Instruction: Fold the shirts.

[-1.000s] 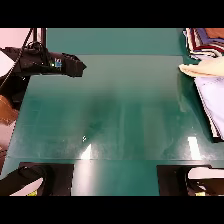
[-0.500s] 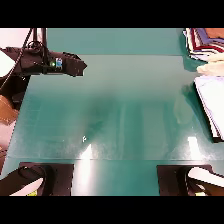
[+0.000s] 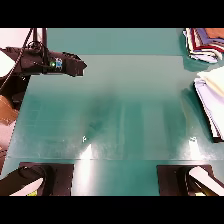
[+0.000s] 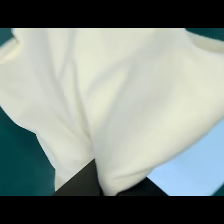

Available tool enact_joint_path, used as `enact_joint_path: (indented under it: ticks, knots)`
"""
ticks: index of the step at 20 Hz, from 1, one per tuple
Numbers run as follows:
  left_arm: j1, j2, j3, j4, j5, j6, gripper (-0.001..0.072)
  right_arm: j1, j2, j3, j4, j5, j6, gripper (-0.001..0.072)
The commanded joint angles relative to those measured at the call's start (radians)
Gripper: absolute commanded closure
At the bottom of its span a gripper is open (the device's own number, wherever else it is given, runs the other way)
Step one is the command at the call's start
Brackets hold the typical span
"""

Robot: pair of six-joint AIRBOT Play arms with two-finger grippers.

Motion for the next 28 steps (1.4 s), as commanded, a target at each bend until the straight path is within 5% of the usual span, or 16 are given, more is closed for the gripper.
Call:
enact_joint_path:
  ticks: [1,2,5,7,13,19,22,25,28]
  knots:
    - [0.0,0.0,0.0,0.0,-0.001,0.004,0.0683,-0.092,0.056,-0.208,-0.069,0.029,0.002,0.0692]
    - [0.0,0.0,0.0,0.0,-0.002,0.004,0.0683,-0.119,0.057,-0.234,-0.076,0.033,0.002,0.0636]
    - [0.0,0.0,0.0,0.0,-0.002,0.004,0.0683,-0.2,0.056,-0.277,-0.08,0.035,0.002,0.0127]
    - [0.0,0.0,0.0,0.0,-0.002,0.004,0.0683,-0.245,0.056,-0.241,-0.071,0.038,0.002,0.0106]
    - [0.0,0.0,0.0,0.0,0.003,0.003,0.0682,-0.011,0.055,-0.023,0.248,-0.029,0.0,0.0108]
    - [0.0,0.0,0.001,-0.001,0.007,0.003,0.0683,0.55,0.055,0.065,0.255,-0.116,-0.003,0.0118]
    - [0.0,0.0,0.001,-0.001,0.008,0.003,0.0683,0.745,0.054,0.063,0.254,-0.184,-0.003,0.0363]
    - [0.0,0.0,0.001,-0.001,0.007,0.003,0.0682,0.851,0.055,0.063,0.254,-0.211,-0.005,0.0696]
    - [0.0,0.0,0.001,-0.001,0.008,0.003,0.0682,0.874,0.055,0.063,0.254,-0.21,-0.011,0.0696]
